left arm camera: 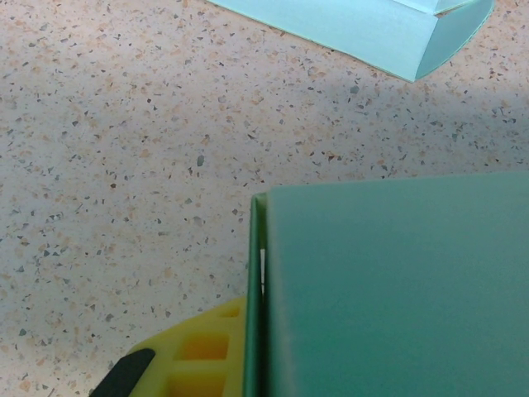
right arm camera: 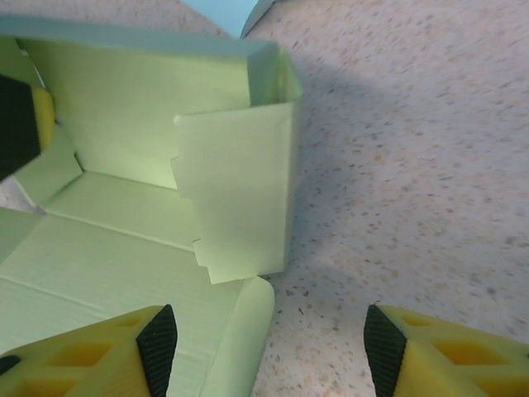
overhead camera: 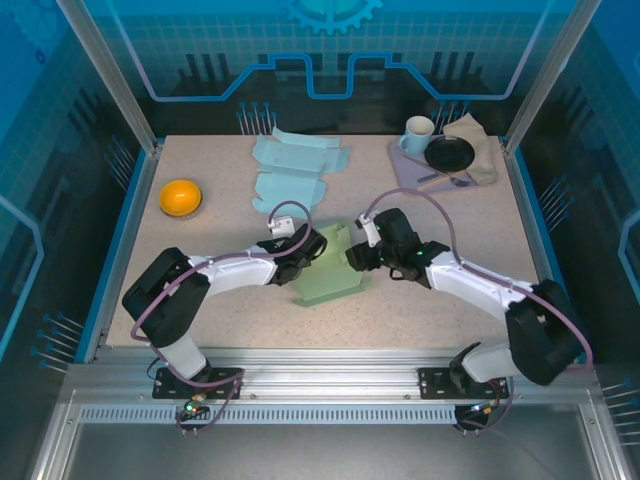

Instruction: Fold the paper box

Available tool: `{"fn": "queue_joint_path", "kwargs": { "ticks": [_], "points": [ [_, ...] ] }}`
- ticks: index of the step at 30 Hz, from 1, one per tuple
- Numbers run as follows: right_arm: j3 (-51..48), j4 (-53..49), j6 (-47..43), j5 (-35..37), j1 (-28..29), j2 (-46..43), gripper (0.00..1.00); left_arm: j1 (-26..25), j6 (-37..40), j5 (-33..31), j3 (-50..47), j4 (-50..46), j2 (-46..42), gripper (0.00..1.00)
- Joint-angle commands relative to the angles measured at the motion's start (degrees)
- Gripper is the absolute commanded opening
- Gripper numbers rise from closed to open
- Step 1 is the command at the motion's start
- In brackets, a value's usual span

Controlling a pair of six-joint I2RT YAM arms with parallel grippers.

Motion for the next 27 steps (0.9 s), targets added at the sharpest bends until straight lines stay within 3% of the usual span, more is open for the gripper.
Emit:
{"fn": "queue_joint_path", "kwargs": {
  "ticks": [1, 8, 15, 19, 27],
  "points": [
    [2.5, 3.5, -5.8, -7.4, -3.7, 4.9, 0.62, 0.1, 0.7, -0.5, 0.8, -2.3, -0.3, 0.0],
    [7.0, 5.0, -8.5, -12.8, -4.8, 14.1, 0.59, 0.1, 1.1, -0.4, 0.4, -2.0, -0.4, 0.0],
    [9.7, 6.6, -7.1, -12.2, -4.0, 17.5, 0.52, 0.0, 1.6, 0.2, 0.5, -1.2, 0.0, 0.0],
    [11.3, 6.1, -7.0, -8.6, -2.8, 19.1, 0.49, 0.0, 1.8, 0.5, 0.7, -1.0, 0.2, 0.0],
    [14.2, 6.1, -4.4, 0.9, -0.9, 23.1, 0.3, 0.0, 1.6, 1.0, 1.0, -1.4, 0.5, 0.0]
  ]
}}
